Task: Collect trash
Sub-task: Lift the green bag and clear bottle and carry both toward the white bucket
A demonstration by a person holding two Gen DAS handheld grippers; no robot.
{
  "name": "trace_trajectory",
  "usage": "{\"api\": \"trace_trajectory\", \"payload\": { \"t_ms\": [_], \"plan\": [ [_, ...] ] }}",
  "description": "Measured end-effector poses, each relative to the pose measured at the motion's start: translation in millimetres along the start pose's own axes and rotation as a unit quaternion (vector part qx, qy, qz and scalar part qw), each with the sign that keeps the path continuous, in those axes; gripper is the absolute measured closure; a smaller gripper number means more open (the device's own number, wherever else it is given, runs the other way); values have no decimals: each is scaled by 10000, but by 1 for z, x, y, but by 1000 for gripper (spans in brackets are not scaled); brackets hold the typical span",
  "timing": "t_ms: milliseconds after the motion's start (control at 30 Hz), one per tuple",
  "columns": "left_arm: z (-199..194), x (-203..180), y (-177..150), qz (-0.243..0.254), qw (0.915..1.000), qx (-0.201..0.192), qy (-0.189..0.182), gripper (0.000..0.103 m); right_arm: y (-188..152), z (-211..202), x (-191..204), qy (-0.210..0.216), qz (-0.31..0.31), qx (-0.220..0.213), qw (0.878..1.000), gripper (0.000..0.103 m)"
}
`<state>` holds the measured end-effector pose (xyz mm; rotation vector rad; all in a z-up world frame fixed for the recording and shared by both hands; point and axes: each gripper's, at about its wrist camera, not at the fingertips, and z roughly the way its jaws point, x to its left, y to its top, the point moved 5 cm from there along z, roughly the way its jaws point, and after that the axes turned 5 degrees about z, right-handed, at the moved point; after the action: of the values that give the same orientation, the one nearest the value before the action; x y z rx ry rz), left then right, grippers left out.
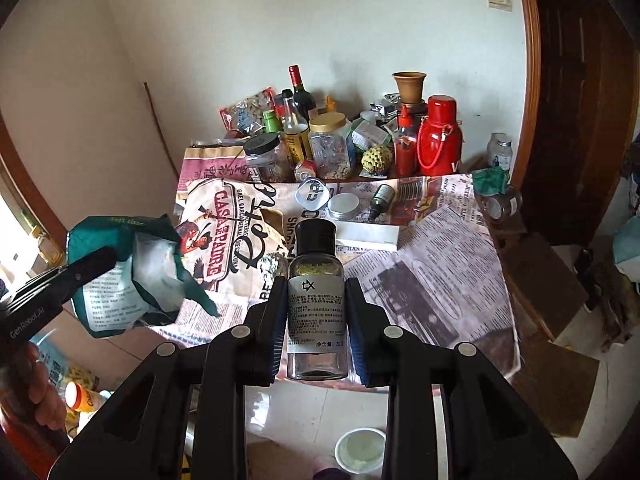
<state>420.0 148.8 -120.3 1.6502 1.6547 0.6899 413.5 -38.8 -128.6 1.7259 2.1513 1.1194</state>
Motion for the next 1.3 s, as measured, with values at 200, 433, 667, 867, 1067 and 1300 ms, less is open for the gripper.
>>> {"api": "trace_trajectory", "payload": {
  "t_ms": [200, 433, 667, 867, 1067, 1300],
  "plan": [
    [-21, -41, -21, 126, 9999, 9, -53, 103, -21, -27, -12, 89, -12, -45, 9999, 77],
    [-44, -89, -52, 92, 9999, 57, 44, 103, -56, -68, -35, 237, -86, -55, 9997, 77],
    [-66, -138, -92, -98, 9996, 239, 105, 103, -93, -109, -65, 272, -100, 48, 9996, 77],
    [-70, -166, -129, -190, 9985, 490, 142, 103, -122, -118, -85, 279, -101, 287, 9991, 77],
    [-45, -177, -170, -299, 9941, 1036, 91, 103, -152, -100, -101, 280, 15, 677, 9973, 77],
    [3, -168, -217, -335, 9840, 1748, 34, 103, -202, -49, -113, 243, 279, 1358, 9900, 77]
  ]
}}
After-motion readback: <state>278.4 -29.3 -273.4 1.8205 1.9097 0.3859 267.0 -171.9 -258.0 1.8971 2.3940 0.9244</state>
